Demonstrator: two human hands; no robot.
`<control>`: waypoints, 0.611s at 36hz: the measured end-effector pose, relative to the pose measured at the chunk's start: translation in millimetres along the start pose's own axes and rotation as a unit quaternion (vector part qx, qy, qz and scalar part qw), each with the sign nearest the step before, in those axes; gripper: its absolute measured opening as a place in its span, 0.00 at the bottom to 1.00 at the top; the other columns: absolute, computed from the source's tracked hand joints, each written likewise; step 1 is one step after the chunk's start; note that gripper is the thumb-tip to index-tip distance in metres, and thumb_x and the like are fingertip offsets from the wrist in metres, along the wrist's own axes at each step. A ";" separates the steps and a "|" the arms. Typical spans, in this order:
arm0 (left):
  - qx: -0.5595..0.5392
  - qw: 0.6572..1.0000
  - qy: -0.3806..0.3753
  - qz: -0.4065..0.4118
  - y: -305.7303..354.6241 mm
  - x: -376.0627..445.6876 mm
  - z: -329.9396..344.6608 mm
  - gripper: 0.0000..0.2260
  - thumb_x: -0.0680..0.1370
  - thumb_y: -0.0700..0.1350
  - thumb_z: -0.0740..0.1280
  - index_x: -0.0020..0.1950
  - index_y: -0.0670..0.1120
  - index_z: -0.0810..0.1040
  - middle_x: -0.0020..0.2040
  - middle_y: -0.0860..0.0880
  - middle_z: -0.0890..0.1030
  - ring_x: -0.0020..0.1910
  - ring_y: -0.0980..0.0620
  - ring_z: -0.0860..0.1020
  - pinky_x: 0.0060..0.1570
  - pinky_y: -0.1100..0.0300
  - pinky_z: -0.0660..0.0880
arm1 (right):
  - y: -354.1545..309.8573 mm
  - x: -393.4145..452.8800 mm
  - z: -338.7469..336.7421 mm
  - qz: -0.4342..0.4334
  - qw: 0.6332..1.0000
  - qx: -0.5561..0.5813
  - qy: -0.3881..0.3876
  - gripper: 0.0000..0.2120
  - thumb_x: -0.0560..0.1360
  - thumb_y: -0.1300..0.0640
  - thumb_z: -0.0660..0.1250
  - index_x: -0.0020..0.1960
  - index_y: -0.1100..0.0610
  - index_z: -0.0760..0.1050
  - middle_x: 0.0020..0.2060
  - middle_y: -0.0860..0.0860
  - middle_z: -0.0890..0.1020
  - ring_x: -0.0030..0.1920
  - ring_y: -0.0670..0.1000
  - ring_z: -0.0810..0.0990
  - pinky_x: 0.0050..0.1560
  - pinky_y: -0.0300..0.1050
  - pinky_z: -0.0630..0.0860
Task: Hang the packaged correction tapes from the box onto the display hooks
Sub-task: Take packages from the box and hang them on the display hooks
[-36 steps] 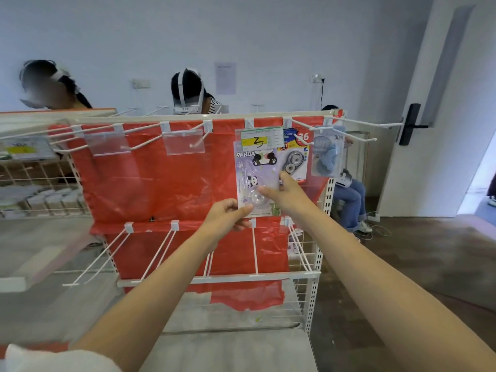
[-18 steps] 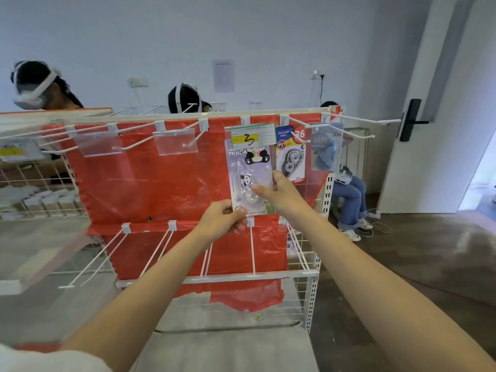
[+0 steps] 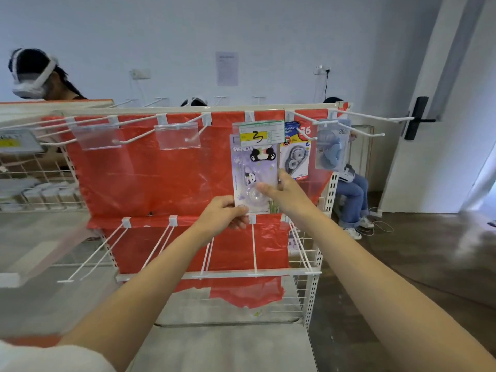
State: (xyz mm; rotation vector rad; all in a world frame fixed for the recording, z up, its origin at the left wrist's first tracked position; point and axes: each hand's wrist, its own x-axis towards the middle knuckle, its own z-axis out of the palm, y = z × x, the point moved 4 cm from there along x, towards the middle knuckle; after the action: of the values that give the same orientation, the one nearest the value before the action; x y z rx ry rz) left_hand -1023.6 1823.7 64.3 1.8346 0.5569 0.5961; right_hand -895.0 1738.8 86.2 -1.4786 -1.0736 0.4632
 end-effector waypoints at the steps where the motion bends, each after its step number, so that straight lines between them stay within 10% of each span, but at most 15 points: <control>1: 0.005 1.000 -0.007 -0.005 -2.5 -0.3 0.7 0.08 0.79 0.36 0.63 0.40 0.43 0.74 0.30 0.49 0.81 0.26 0.57 0.78 0.28 0.68 0.73 | 1.5 -1.1 0.5 -0.002 1.000 -0.006 -0.005 0.17 0.77 0.50 0.67 0.63 0.52 0.69 0.55 0.47 0.79 0.55 0.48 0.77 0.48 0.37 0.71; 9: -0.011 1.000 -0.011 0.010 -3.0 5.2 4.9 0.08 0.79 0.35 0.63 0.40 0.42 0.74 0.29 0.50 0.81 0.27 0.56 0.79 0.28 0.67 0.73 | 2.0 2.6 -5.6 -0.004 1.000 0.002 0.018 0.06 0.78 0.52 0.65 0.52 0.50 0.70 0.42 0.41 0.76 0.40 0.35 0.74 0.42 0.32 0.69; 15: 0.018 1.000 0.020 0.005 -14.5 11.7 -0.7 0.09 0.79 0.38 0.64 0.39 0.44 0.74 0.33 0.46 0.81 0.27 0.56 0.78 0.29 0.67 0.73 | 10.4 0.1 -0.3 0.027 0.999 -0.022 -0.010 0.13 0.77 0.51 0.67 0.58 0.54 0.69 0.52 0.52 0.76 0.50 0.49 0.77 0.36 0.37 0.77; 22: 0.304 0.951 0.054 0.013 -28.9 24.3 -4.3 0.05 0.77 0.46 0.67 0.44 0.46 0.77 0.38 0.51 0.81 0.39 0.53 0.79 0.43 0.60 0.73 | 21.2 13.3 -2.9 0.044 0.997 -0.058 0.022 0.11 0.77 0.55 0.68 0.43 0.50 0.66 0.39 0.50 0.68 0.37 0.47 0.72 0.28 0.33 0.76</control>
State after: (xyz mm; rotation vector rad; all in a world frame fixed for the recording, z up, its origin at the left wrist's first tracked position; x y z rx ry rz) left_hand -1010.5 1851.1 41.5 2.3986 0.8588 0.5836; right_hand -878.6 1750.5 71.1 -1.6352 -1.0185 0.4344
